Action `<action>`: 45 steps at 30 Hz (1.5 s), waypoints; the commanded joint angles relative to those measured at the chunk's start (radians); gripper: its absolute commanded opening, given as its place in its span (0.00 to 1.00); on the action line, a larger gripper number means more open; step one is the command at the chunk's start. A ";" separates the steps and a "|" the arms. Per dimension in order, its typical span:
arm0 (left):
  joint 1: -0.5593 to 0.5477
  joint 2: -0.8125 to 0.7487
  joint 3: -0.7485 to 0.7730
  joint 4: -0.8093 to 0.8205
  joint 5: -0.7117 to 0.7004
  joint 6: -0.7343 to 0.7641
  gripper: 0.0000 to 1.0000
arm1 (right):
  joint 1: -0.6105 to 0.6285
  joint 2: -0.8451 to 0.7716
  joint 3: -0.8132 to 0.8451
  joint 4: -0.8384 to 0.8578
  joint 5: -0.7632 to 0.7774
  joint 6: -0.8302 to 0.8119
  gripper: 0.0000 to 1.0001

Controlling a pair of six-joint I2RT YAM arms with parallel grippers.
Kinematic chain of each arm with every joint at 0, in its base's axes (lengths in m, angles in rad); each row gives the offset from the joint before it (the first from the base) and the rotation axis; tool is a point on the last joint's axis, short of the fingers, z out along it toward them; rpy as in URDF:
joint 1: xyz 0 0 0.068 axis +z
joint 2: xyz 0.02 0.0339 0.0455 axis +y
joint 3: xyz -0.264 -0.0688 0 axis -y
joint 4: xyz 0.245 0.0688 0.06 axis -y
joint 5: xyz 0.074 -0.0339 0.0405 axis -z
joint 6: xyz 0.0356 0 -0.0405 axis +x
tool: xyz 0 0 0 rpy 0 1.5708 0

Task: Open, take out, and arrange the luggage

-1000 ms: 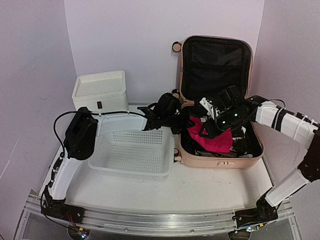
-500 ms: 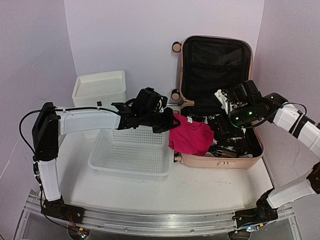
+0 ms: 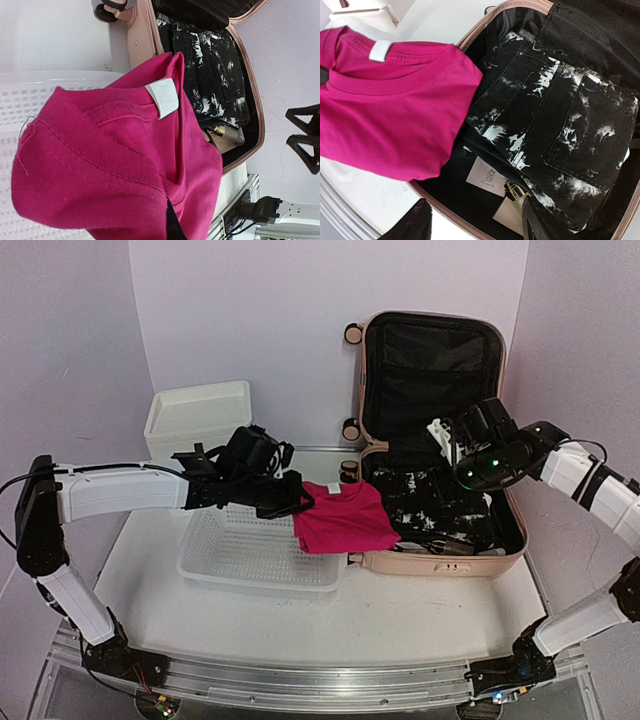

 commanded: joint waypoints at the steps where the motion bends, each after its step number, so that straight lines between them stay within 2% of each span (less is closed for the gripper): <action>1: 0.010 -0.107 -0.054 -0.016 -0.025 0.039 0.00 | 0.004 0.008 0.054 0.009 -0.003 0.022 0.62; 7: 0.053 -0.169 -0.134 -0.045 0.039 0.054 0.00 | 0.003 0.014 0.058 0.006 -0.006 0.029 0.61; 11: 0.096 -0.193 -0.168 -0.063 0.079 0.118 0.00 | 0.004 0.018 0.057 0.002 -0.003 0.030 0.61; 15: 0.165 -0.156 -0.168 -0.098 0.181 0.250 0.00 | 0.005 0.018 0.058 -0.003 -0.006 0.030 0.60; 21: 0.195 -0.080 -0.155 -0.155 0.186 0.358 0.00 | 0.005 0.006 0.053 -0.016 0.004 0.028 0.60; 30: 0.206 0.011 -0.133 -0.186 0.061 0.496 0.00 | 0.006 -0.018 0.052 -0.037 0.021 0.018 0.61; 43: 0.207 0.020 -0.158 -0.263 -0.186 0.509 0.00 | 0.005 0.000 0.052 -0.049 0.023 0.016 0.63; 45: 0.207 0.016 -0.162 -0.275 -0.232 0.506 0.06 | 0.005 0.006 0.051 -0.049 0.025 0.014 0.63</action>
